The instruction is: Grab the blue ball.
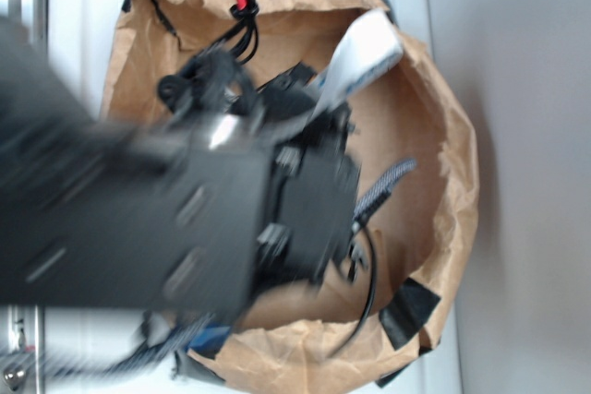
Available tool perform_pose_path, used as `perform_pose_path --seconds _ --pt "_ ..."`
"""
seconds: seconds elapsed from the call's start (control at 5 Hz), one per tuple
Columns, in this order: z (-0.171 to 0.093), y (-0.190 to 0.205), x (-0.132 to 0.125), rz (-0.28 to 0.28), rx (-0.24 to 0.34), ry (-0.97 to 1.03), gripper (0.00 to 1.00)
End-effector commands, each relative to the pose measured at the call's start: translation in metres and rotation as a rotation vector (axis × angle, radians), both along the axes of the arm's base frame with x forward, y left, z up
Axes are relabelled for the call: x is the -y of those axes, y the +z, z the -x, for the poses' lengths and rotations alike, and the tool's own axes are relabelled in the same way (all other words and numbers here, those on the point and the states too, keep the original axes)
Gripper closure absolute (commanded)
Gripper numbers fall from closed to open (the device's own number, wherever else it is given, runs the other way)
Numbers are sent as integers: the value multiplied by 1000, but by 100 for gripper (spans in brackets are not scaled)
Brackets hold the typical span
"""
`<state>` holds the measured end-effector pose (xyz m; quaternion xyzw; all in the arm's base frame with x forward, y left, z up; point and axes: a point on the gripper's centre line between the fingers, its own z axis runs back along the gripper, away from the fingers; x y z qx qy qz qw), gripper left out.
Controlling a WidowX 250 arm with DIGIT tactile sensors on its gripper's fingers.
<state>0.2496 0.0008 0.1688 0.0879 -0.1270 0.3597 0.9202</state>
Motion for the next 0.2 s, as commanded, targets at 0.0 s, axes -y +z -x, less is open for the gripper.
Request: perform_pose_path --seconds 0.0 --pt "7 31 4 -181 -10 5 100"
